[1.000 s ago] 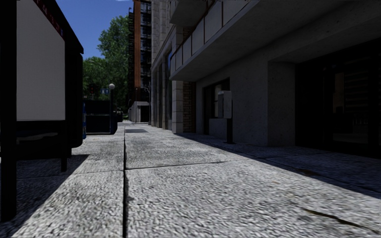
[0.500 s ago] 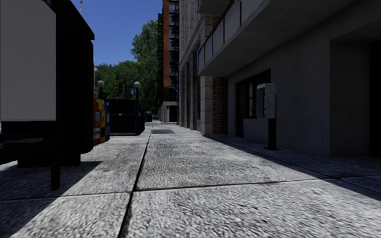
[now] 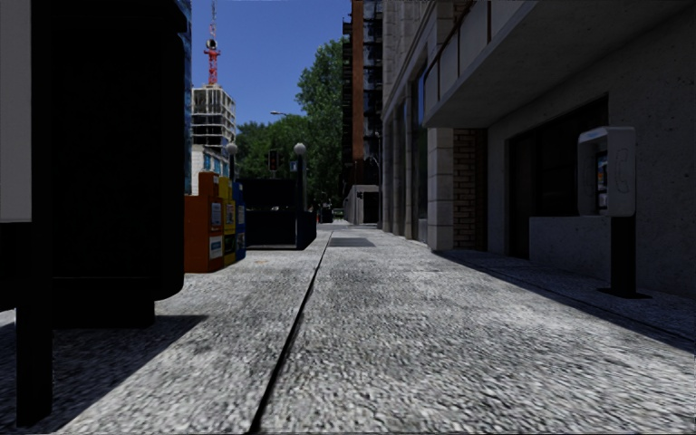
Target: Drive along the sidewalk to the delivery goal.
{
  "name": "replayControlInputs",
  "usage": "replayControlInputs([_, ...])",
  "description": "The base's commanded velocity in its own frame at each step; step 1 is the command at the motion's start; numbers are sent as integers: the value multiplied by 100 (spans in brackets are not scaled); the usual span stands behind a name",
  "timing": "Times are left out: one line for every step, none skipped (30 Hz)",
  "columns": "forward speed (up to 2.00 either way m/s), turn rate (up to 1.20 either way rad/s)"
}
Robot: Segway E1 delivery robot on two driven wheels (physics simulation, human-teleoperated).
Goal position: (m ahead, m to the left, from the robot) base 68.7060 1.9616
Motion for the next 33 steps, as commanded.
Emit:
replayControlInputs([200, 0])
replayControlInputs([200, 0])
replayControlInputs([200, 0])
replayControlInputs([200, 0])
replayControlInputs([200, 0])
replayControlInputs([200, 0])
replayControlInputs([200, 0])
replayControlInputs([200, 0])
replayControlInputs([200, 0])
replayControlInputs([200, 0])
replayControlInputs([200, 0])
replayControlInputs([200, 0])
replayControlInputs([200, 0])
replayControlInputs([200, 0])
replayControlInputs([200, 0])
replayControlInputs([200, 0])
replayControlInputs([200, 0])
replayControlInputs([200, 0])
replayControlInputs([200, 0])
replayControlInputs([200, 0])
replayControlInputs([200, 0])
replayControlInputs([200, 0])
replayControlInputs([200, 0])
replayControlInputs([200, 0])
replayControlInputs([200, 0])
replayControlInputs([200, 0])
replayControlInputs([200, 0])
replayControlInputs([200, 0])
replayControlInputs([200, 0])
replayControlInputs([200, 0])
replayControlInputs([200, 0])
replayControlInputs([200, 0])
replayControlInputs([200, 0])
